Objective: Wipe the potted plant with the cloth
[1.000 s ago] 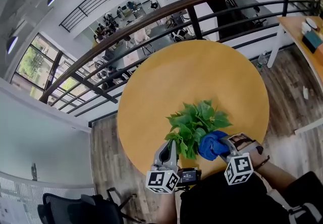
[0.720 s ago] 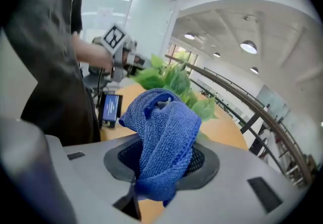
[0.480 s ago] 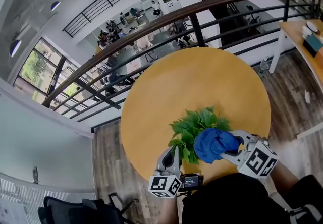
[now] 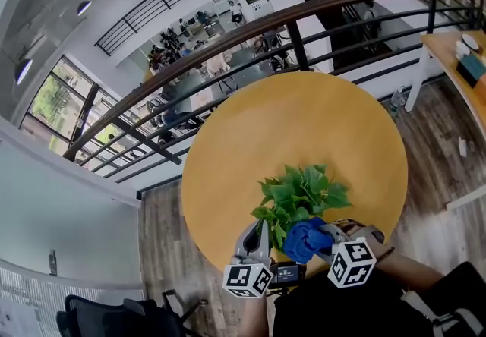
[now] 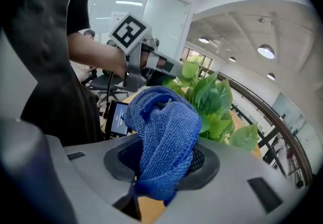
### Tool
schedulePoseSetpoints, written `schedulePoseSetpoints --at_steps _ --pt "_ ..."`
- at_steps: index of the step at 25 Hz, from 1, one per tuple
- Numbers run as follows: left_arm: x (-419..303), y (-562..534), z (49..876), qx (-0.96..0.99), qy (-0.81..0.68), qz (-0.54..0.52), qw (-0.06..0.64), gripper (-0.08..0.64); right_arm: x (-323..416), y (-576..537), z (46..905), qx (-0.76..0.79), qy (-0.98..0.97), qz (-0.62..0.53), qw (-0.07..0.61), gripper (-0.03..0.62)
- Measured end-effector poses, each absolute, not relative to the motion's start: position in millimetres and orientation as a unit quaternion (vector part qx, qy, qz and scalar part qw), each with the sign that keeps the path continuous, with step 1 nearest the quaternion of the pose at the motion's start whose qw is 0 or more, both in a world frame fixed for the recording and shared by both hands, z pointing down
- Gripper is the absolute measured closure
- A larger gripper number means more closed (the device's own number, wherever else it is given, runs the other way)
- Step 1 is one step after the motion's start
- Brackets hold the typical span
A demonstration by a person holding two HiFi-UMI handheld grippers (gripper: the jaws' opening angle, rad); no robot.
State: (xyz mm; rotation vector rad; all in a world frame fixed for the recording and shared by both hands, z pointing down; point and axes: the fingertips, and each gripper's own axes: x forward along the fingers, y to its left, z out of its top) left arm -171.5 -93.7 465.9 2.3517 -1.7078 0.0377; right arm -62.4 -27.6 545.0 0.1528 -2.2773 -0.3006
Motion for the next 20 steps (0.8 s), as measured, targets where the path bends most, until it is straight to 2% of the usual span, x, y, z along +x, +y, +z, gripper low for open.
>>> schedulePoseSetpoints --at_steps 8,10,13,18,20 --pt "-173.2 -97.2 470.9 0.803 -0.583 0.007 0.123 0.557 2.1 -49.9 595.1 0.097 -0.853 -0.105 0.503 0.428" --pt "-172.5 -96.5 470.9 0.803 -0.582 0.007 0.124 0.557 14.5 -52.2 592.2 0.101 -0.852 -0.090 0.506 0.428" --pt "-172.7 -95.0 471.0 0.803 -0.582 0.007 0.125 0.557 13.1 -45.6 556.6 0.075 -0.888 -0.047 0.452 0.428" --pt "-170.5 -96.1 468.8 0.804 -0.582 0.007 0.122 0.557 -11.0 -59.4 446.3 0.077 -0.965 0.000 0.251 0.428" --pt "-168.9 -95.0 469.6 0.804 -0.582 0.007 0.123 0.557 -16.4 -77.9 420.3 0.135 -0.970 0.012 0.204 0.428"
